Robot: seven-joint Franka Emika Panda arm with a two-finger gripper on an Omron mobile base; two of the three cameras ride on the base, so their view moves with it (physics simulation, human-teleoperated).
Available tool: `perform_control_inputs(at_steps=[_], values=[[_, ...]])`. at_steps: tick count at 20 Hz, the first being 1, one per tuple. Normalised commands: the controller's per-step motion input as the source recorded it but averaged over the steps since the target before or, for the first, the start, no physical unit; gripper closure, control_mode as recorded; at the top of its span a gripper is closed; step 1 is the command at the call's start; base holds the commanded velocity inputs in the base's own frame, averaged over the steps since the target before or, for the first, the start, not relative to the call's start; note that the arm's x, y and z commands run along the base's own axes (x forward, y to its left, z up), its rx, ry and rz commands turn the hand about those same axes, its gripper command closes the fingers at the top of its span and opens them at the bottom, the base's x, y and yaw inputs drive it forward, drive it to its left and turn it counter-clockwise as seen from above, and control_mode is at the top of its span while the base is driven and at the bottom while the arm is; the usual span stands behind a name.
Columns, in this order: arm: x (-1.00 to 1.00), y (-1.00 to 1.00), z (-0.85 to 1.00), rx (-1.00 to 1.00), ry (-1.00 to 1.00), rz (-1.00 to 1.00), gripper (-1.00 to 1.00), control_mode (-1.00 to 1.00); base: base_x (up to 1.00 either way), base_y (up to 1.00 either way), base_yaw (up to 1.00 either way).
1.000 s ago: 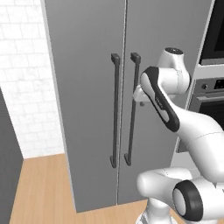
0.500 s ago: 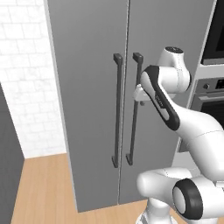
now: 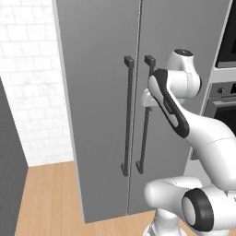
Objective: Take the strawberry from the fridge and place it on top of the pancake, located on the dining counter.
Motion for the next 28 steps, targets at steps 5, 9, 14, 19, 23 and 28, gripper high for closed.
perform_control_inputs(at_steps=[5, 9, 14, 19, 23, 28], values=[[0.0, 0.0, 0.0, 0.0, 0.0, 0.0, -1.0, 1.0, 0.0, 0.16, 0.0], [0.0, 0.0, 0.0, 0.0, 0.0, 0.0, -1.0, 1.0, 0.0, 0.02, 0.0], [0.39, -0.07, -0.04, 0.02, -0.01, 0.0, -1.0, -1.0, 0.0, 0.0, 0.0], [0.78, -0.05, 0.0, 0.04, -0.24, 0.0, -1.0, -1.0, 0.0, 0.0, 0.0], [0.33, -0.1, 0.0, 0.0, -0.24, 0.0, -1.0, -1.0, 0.0, 0.0, 0.0], [0.08, -0.28, 0.0, 0.0, -0.28, -0.02, -1.0, -1.0, 0.0, 0.0, 0.0]])
